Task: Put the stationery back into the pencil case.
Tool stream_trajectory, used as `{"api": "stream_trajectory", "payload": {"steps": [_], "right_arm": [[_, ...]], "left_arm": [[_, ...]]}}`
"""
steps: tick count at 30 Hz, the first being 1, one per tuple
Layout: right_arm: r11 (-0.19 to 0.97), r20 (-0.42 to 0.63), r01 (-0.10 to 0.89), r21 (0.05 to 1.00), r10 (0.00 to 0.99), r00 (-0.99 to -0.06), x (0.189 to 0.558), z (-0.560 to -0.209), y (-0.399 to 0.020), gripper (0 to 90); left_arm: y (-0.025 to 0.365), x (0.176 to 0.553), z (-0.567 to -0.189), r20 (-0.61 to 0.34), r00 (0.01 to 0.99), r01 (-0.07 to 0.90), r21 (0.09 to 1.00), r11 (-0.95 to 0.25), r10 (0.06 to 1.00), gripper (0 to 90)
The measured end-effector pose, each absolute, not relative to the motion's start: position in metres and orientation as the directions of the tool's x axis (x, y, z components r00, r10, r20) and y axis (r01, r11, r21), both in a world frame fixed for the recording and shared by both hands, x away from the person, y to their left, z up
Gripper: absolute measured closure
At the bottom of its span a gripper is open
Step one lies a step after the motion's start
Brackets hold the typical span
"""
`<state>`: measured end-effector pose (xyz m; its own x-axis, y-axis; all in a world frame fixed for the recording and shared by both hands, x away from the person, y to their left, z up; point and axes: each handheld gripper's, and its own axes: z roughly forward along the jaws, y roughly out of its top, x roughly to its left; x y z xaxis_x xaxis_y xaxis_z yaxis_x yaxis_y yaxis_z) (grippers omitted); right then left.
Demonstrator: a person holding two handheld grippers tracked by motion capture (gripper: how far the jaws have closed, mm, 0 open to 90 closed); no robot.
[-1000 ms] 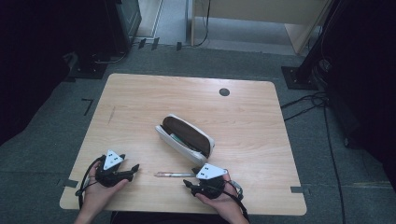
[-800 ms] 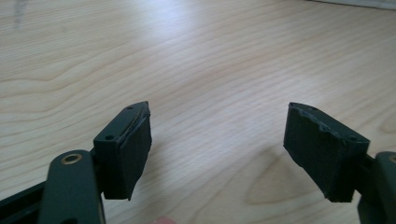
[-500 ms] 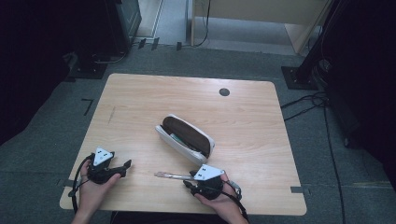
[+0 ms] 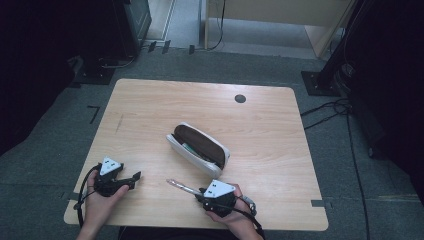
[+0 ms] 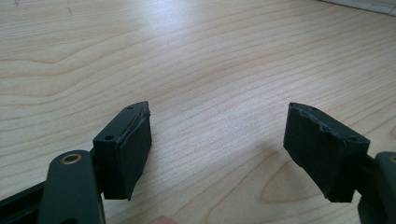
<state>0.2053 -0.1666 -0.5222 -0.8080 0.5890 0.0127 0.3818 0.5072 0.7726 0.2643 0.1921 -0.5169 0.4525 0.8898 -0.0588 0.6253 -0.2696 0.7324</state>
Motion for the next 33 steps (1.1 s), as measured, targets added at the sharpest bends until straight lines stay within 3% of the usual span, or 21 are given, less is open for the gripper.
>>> {"api": "stream_trajectory", "payload": {"steps": [8, 33], "right_arm": [[0.508, 0.016, 0.376, 0.775, 0.580, -0.814, 0.205, -0.522, -0.164, 80.8], [0.407, 0.021, 0.339, 0.848, 0.614, -0.789, 0.200, -0.477, -0.173, 81.5]], "left_arm": [[0.189, 0.264, -0.517, -0.029, 0.458, 0.621, 0.726, -0.296, 0.889, 22.7], [0.182, 0.264, -0.518, 0.010, 0.454, 0.621, 0.714, -0.324, 0.891, 18.2]]}}
